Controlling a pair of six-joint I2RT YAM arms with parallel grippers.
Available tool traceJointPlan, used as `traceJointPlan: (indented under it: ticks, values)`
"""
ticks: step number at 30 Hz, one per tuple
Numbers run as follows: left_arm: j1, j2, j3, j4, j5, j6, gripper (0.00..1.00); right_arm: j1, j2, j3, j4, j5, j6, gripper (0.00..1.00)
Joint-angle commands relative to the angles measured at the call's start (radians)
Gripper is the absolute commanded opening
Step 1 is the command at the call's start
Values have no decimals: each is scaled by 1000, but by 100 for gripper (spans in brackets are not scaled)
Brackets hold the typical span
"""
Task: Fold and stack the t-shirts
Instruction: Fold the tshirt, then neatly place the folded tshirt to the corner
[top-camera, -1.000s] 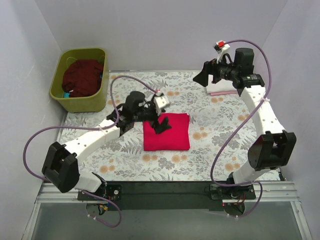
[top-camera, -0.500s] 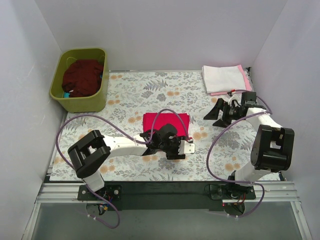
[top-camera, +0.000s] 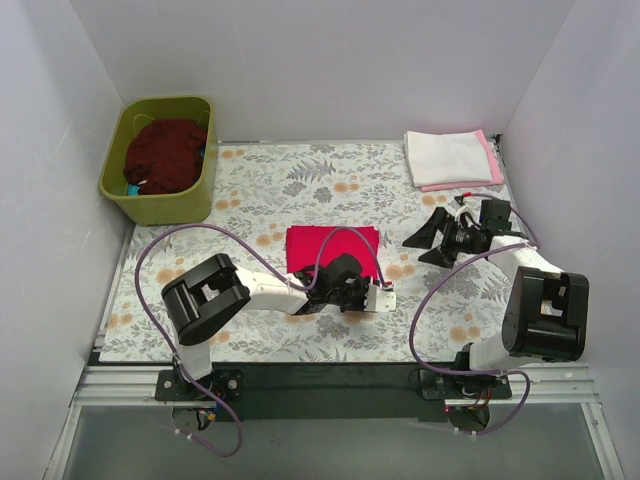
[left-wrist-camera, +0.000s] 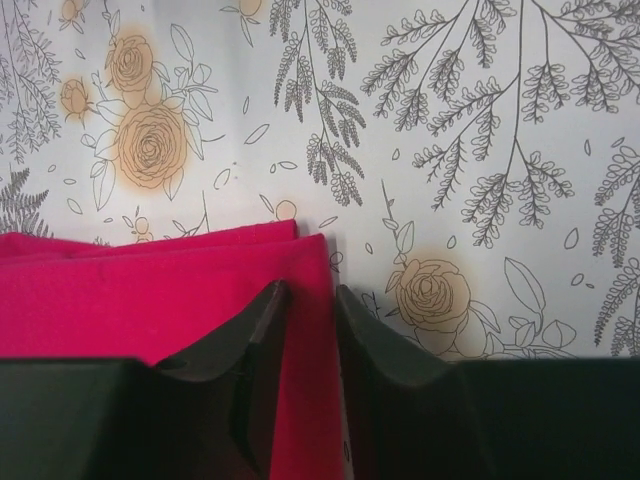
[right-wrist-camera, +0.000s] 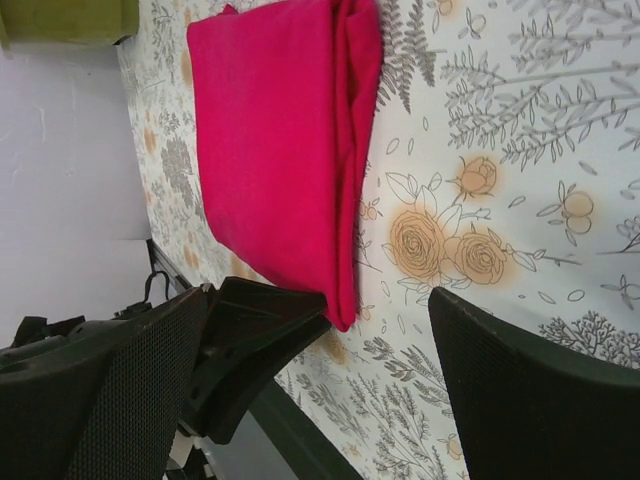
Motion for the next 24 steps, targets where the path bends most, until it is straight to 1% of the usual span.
traceJointPlan:
  ticks: [1,2,3,4,5,6,9,11,13,15,16,19,23,24]
  values:
    - [-4,12,-7,39,-49,12,25,-1,-24,-70,101,-31,74,98]
    - [-2,11,-7,39,-51,7,17,1,-33,-107,153,-28,88,98]
    - [-2,11,-5,41,-54,3,12,1,-39,-125,190,-27,105,97]
    - [-4,0,-5,44,-56,-8,0,0,-50,-144,225,-23,151,96]
    - [-2,-8,-7,59,-57,-19,0,1,-56,-165,304,-19,174,95]
    - [4,-17,-7,62,-51,-19,0,3,-61,-202,343,-13,202,93]
    - [22,-80,-5,76,16,-103,0,16,-70,-265,470,21,309,89]
    - [30,-117,12,68,59,-155,0,38,-73,-288,532,46,382,88]
    - [36,-135,21,68,72,-178,0,62,-74,-319,604,78,427,86]
    - [42,-150,24,74,82,-200,0,104,-71,-337,644,102,493,81]
    - [41,-152,27,74,89,-200,0,117,-64,-352,690,127,515,81]
    - [45,-152,39,73,89,-206,0,179,-44,-378,770,189,578,80]
    - [56,-144,69,64,89,-220,0,231,-12,-386,791,263,616,77]
    - [57,-146,72,64,86,-223,0,239,-4,-389,791,291,625,72]
